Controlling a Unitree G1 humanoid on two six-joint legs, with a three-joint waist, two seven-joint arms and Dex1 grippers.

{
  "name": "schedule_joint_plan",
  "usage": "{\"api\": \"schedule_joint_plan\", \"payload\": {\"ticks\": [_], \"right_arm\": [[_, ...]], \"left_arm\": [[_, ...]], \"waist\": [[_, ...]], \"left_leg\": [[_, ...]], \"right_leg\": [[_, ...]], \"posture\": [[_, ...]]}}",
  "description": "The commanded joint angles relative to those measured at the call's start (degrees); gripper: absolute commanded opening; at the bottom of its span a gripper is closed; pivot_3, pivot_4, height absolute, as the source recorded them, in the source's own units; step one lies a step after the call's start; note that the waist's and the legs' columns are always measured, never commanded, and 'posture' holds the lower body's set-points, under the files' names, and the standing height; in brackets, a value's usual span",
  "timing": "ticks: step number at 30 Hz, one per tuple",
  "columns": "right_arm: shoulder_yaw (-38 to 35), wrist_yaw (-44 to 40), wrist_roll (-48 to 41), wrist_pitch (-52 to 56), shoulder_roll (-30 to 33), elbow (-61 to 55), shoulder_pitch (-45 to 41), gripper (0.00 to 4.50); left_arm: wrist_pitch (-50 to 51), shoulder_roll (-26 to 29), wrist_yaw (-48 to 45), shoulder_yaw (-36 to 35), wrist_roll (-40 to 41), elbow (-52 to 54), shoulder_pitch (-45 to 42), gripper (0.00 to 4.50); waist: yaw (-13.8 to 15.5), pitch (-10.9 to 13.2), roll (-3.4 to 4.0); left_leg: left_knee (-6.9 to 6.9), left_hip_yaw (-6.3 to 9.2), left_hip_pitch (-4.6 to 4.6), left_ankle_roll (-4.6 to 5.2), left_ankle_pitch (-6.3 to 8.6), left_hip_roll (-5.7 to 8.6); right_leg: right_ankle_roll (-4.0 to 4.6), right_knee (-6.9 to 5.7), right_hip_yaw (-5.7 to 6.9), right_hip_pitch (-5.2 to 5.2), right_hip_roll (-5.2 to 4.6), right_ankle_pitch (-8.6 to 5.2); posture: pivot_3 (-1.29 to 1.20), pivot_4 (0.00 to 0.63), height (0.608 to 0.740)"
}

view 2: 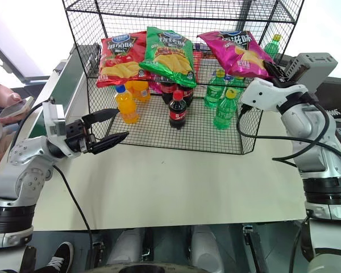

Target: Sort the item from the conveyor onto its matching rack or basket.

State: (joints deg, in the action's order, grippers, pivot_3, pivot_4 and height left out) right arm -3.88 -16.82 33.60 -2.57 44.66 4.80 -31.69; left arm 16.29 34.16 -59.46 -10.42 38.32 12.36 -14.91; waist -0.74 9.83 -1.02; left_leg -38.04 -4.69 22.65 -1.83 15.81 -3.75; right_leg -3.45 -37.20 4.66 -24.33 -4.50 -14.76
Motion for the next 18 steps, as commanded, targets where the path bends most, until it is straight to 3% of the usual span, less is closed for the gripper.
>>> {"api": "schedule_joint_plan", "payload": {"ticks": [1, 10, 16, 18], "right_arm": [[1.2, 1.7, 0.5, 1.9, -0.7, 1.3, -3.1, 0.31], [4.4, 3.4, 0.0, 1.7, -1.4, 5.3, -6.2, 0.31], [3.9, 2.0, -4.8, 2.2, -3.1, 7.2, -7.5, 0.31], [3.9, 2.1, -5.1, 2.0, -2.7, 8.0, -7.9, 1.33]], "left_arm": [[2.0, 1.1, -0.3, -2.5, 3.9, 3.1, 0.5, 3.92], [1.7, 0.4, 0.6, -2.4, 4.1, 4.3, 1.9, 3.92], [2.1, -1.6, 2.6, -3.3, 6.8, 5.6, 1.3, 3.92], [1.8, -1.8, 2.7, -2.7, 6.4, 5.9, 1.5, 3.92]], "waist": [[0.0, 0.0, 0.00], [0.0, 0.0, 0.00], [0.0, 0.0, 0.00], [0.0, 0.0, 0.00]], "left_leg": [[0.00, 0.01, 0.00, 0.00, 0.00, 0.00], [0.00, 0.01, 0.01, 0.00, 0.00, 0.01], [0.00, 0.01, 0.01, 0.00, 0.00, 0.01], [0.00, 0.01, 0.01, 0.00, 0.00, 0.00]], "right_leg": [[0.00, -0.01, 0.00, 0.00, 0.00, 0.00], [0.00, -0.01, 0.00, 0.00, -0.01, 0.00], [0.00, -0.01, 0.00, 0.00, -0.02, 0.00], [0.00, -0.01, 0.00, 0.00, -0.01, 0.00]], "posture": [[0.00, 0.150, 0.740], [0.00, 0.150, 0.740], [0.00, 0.150, 0.740], [0.00, 0.150, 0.740]]}}
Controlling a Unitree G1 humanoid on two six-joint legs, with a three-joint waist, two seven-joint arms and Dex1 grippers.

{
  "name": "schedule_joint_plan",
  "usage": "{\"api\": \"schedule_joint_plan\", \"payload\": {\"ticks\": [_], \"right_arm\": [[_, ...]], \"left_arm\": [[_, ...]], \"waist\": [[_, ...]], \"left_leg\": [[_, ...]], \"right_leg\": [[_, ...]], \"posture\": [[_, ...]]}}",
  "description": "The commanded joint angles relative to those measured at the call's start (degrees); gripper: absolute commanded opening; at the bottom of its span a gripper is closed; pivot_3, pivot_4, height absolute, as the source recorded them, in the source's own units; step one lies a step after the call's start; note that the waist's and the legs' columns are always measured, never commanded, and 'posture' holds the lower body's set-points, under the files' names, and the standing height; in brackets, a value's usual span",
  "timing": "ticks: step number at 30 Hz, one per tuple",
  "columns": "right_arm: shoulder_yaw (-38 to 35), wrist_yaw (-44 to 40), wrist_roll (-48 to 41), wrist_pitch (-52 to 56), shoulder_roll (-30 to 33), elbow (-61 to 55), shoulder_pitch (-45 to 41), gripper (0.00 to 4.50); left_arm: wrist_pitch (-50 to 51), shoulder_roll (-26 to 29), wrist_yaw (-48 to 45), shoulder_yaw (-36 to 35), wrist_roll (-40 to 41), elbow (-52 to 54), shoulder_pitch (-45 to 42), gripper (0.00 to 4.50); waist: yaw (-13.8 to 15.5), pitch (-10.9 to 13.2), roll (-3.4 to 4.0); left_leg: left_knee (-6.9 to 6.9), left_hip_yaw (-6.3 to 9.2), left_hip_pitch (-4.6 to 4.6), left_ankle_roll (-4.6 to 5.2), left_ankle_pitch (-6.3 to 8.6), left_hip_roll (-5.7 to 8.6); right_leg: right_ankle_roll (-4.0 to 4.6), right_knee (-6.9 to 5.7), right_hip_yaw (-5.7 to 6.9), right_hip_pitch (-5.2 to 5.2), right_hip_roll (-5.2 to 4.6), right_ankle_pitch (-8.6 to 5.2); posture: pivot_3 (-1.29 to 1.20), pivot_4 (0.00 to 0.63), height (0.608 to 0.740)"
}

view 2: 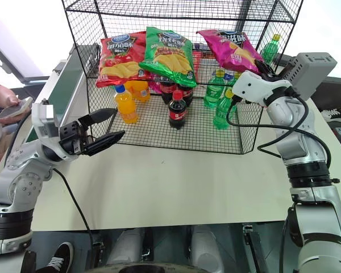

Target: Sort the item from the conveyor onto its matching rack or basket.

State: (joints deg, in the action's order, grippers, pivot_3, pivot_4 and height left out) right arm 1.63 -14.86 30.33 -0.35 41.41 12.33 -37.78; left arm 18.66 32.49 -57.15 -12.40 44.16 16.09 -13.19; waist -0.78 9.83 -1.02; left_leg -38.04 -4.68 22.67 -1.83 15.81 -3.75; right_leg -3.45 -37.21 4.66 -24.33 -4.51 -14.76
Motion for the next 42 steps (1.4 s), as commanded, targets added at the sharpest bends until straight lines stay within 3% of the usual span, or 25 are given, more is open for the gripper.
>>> {"api": "schedule_joint_plan", "payload": {"ticks": [1, 6, 7, 13, 26, 35, 39, 42], "right_arm": [[-1.7, 0.4, -2.1, -0.3, 0.7, 0.7, -2.0, 1.61], [-1.3, -1.9, -4.0, -1.2, 1.9, -1.1, -2.3, 4.04], [-3.1, -3.7, -8.0, 0.0, 0.8, -2.7, -2.3, 4.42], [-9.1, -11.3, -22.0, 3.9, -0.8, -5.6, -1.9, 4.42], [-10.1, -23.9, -37.3, 8.3, -0.3, -13.4, 1.7, 4.42], [-15.8, -36.1, -51.0, 10.8, 4.6, -24.6, 10.4, 4.42], [-24.6, -36.4, -73.7, 27.4, 4.6, -30.6, 12.7, 4.42], [-26.4, -40.4, -82.4, 35.6, 6.5, -36.8, 23.3, 4.42]], "left_arm": [[-0.6, -0.2, 0.5, -0.6, 0.5, 2.3, -0.1, 3.92], [-0.5, -0.3, 1.1, 0.0, 0.1, 3.3, 0.5, 3.92], [-0.1, -0.5, 1.7, 0.0, 0.4, 3.6, 0.4, 3.92], [0.1, -0.9, 3.3, 1.1, -0.2, 4.6, -0.1, 3.92], [0.0, 0.0, 3.3, 1.9, -0.9, 4.2, -0.7, 3.92], [0.7, 1.4, 4.3, 0.5, -1.1, 4.8, 0.6, 3.92], [2.4, 3.8, 5.9, -3.3, -0.1, 4.8, 3.2, 3.92], [4.1, 6.5, 6.3, -6.7, -0.4, 4.7, 7.7, 3.92]], "waist": [[0.0, 0.0, 0.00], [0.0, 0.0, 0.00], [0.0, 0.0, 0.00], [0.1, 0.0, 0.00], [0.0, 0.0, 0.01], [0.4, 0.0, 0.01], [0.1, 0.0, 0.01], [0.3, 0.0, -0.03]], "left_leg": [[0.00, 0.00, 0.00, 0.00, 0.00, 0.00], [0.00, 0.00, -0.01, 0.00, 0.00, 0.00], [0.00, 0.00, -0.01, 0.00, 0.00, 0.00], [0.00, -0.01, -0.01, 0.00, 0.00, -0.01], [0.01, 0.00, -0.01, 0.01, 0.01, -0.02], [0.01, 0.03, 0.05, 0.02, 0.01, 0.01], [0.01, 0.03, 0.01, 0.02, 0.01, -0.01], [0.12, 0.15, -0.05, 0.07, 0.04, -0.07]], "right_leg": [[0.00, 0.00, 0.00, 0.00, 0.00, 0.00], [0.00, 0.00, 0.00, 0.00, 0.00, 0.00], [0.00, 0.00, 0.00, 0.00, 0.00, 0.00], [0.00, -0.01, 0.00, 0.00, 0.01, 0.00], [0.00, -0.01, 0.01, -0.01, 0.02, 0.01], [-0.01, 0.02, 0.03, 0.00, -0.02, 0.01], [0.00, 0.00, 0.02, 0.00, 0.00, 0.01], [0.02, 0.03, 0.06, 0.05, 0.07, -0.01]], "posture": [[0.00, 0.150, 0.740], [0.00, 0.150, 0.740], [0.00, 0.150, 0.740], [0.00, 0.150, 0.740], [0.00, 0.150, 0.740], [0.00, 0.150, 0.740], [0.00, 0.150, 0.740], [0.00, 0.150, 0.740]]}}
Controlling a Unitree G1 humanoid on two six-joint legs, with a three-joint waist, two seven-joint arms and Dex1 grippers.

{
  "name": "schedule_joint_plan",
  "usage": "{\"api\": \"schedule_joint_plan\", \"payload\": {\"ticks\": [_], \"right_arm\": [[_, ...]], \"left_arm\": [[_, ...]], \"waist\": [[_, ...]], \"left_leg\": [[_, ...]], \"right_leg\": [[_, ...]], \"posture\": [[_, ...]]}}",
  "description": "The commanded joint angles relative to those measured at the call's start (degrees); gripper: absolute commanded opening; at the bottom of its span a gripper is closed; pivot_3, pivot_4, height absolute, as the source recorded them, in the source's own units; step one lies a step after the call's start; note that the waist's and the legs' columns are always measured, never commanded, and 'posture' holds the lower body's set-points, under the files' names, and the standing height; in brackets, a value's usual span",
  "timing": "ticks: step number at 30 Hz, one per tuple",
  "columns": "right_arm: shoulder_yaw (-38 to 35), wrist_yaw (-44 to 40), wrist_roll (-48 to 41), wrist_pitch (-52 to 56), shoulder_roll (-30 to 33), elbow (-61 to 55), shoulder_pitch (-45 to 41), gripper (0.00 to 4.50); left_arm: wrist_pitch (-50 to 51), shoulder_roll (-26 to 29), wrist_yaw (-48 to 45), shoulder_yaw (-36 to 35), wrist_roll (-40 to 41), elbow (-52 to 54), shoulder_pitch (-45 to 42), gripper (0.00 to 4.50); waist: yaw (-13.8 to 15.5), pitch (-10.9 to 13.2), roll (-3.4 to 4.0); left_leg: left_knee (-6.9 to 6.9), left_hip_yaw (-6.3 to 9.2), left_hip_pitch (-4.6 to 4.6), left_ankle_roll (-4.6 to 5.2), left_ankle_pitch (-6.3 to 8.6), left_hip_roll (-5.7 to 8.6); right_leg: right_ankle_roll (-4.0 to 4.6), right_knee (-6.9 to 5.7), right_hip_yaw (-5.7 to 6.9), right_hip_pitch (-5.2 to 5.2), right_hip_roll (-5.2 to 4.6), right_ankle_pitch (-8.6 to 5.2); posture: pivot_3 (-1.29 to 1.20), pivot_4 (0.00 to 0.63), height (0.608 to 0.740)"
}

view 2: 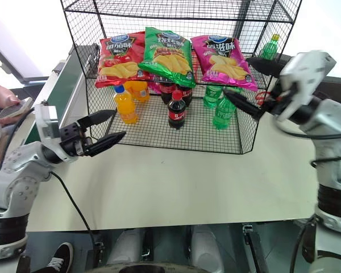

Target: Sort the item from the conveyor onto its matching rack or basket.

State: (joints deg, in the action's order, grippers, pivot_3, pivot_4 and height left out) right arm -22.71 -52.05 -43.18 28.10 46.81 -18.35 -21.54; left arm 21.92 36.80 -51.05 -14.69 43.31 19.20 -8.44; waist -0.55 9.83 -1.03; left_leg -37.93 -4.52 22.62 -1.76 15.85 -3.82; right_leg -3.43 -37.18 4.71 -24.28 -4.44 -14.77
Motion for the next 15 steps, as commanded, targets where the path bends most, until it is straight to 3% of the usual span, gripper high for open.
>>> {"api": "schedule_joint_plan", "payload": {"ticks": [1, 4, 9, 15], "right_arm": [[-1.6, -4.7, -7.8, 6.6, 1.6, -7.1, 10.7, 4.42], [-2.6, -4.2, -6.6, 6.3, 1.2, -5.9, 15.6, 4.42], [0.0, -11.4, 0.7, 1.0, 4.3, -6.0, 24.7, 4.42], [2.6, -11.7, 3.0, -1.8, 3.9, -2.4, 20.8, 4.42]], "left_arm": [[0.5, 3.2, -0.2, -5.7, -0.2, 1.5, 4.6, 3.92], [0.1, 5.6, -1.2, -9.9, -0.1, 0.3, 7.5, 3.92], [1.6, 10.0, -0.6, -13.8, -3.2, -2.7, 11.8, 3.92], [-0.3, 12.4, -0.6, -11.4, -10.8, -3.8, 15.2, 3.92]], "waist": [[0.0, 0.0, -0.02], [0.0, 0.0, 0.04], [0.2, 0.0, 0.04], [-0.1, 0.0, 0.02]], "left_leg": [[0.01, 0.02, -0.01, 0.07, 0.04, -0.01], [-0.01, -0.04, 0.00, 0.09, 0.06, 0.01], [-0.11, -0.04, -0.05, 0.09, 0.06, 0.04], [-0.10, -0.05, -0.02, 0.09, 0.06, 0.05]], "right_leg": [[0.00, 0.03, 0.01, 0.02, 0.02, -0.01], [-0.01, 0.06, 0.00, 0.01, -0.04, -0.01], [0.17, 0.08, -0.06, 0.02, -0.11, -0.10], [0.14, 0.09, -0.06, -0.02, -0.11, -0.09]], "posture": [[0.00, 0.150, 0.740], [0.00, 0.150, 0.740], [0.00, 0.150, 0.740], [0.00, 0.150, 0.740]]}}
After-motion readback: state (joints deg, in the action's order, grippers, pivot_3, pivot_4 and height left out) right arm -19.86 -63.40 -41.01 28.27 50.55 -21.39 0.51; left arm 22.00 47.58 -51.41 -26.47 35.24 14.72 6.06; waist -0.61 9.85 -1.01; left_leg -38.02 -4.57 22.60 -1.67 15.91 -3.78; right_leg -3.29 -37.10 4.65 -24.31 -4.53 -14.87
